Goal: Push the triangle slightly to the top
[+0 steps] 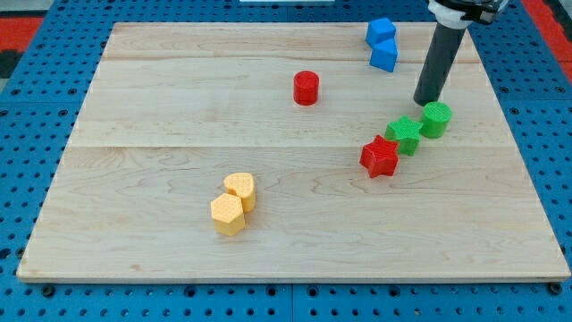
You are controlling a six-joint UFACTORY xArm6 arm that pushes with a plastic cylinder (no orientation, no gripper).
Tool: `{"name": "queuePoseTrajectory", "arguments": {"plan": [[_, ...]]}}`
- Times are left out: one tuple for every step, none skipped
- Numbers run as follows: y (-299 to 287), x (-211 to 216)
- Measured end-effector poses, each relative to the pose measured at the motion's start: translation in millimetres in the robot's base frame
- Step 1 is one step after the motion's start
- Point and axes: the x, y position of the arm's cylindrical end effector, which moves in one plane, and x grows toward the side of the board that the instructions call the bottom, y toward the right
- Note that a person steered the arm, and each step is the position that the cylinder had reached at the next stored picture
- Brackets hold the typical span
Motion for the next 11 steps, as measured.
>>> {"name": "queuePoseTrajectory", "arguments": {"plan": [[15, -26], [73, -17], [54, -9], [8, -9], [-9, -19], [-19, -39], [-24, -54], [-18, -56], [-18, -61], [-18, -74], [0, -73]]}}
